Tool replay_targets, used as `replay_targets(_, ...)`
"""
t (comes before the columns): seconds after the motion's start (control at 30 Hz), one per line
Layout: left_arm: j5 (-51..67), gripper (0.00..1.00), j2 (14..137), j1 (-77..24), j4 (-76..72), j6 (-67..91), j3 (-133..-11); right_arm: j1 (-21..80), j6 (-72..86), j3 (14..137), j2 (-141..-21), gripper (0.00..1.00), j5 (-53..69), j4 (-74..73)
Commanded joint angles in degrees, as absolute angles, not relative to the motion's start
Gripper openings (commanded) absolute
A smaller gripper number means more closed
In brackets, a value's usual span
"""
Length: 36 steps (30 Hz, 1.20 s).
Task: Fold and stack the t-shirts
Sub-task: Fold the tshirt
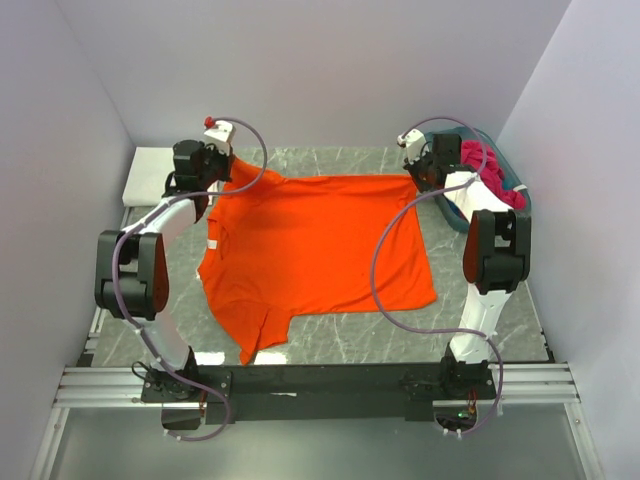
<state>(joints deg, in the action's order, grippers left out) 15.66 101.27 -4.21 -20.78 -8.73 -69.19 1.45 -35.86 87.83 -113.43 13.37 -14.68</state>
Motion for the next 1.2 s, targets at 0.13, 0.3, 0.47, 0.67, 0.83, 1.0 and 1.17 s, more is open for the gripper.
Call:
replay_targets(0.13,17.2,0.00,96.9,-4.1,-23.7,-8.3,-66.1,0.8,-35.3,89.9,-114.1,0.00,11.0,-14.4)
replay_targets(0.3,17.2,0.00,95.5,-4.1,-24.3,-7.9,-65.0,0.8,-35.1,90.1,-114.3,0.00,9.8,-14.2)
replay_targets(0.47,17.4,0.00,93.6,-4.1,-25.0,-7.4,-63.7,0.7,-34.9,89.9,-114.5,0.00,9.8,-14.2)
replay_targets(0.67,17.8,0.00,92.3,-4.1,-24.1,-7.6,-62.9,0.7,-34.8,89.5,-114.5,0.00,9.8,-13.8)
replay_targets(0.83,17.9,0.00,91.2,-4.1,-24.5,-7.2,-61.4,0.7,-34.6,89.1,-114.3,0.00,10.2,-13.9)
replay_targets(1.0,18.1,0.00,91.0,-4.1,-24.8,-6.9,-60.8,0.6,-34.8,88.9,-114.3,0.00,10.2,-14.0)
replay_targets(1.17,18.0,0.00,90.5,-4.1,-25.2,-6.4,-60.1,0.6,-35.2,88.5,-114.3,0.00,9.8,-14.0)
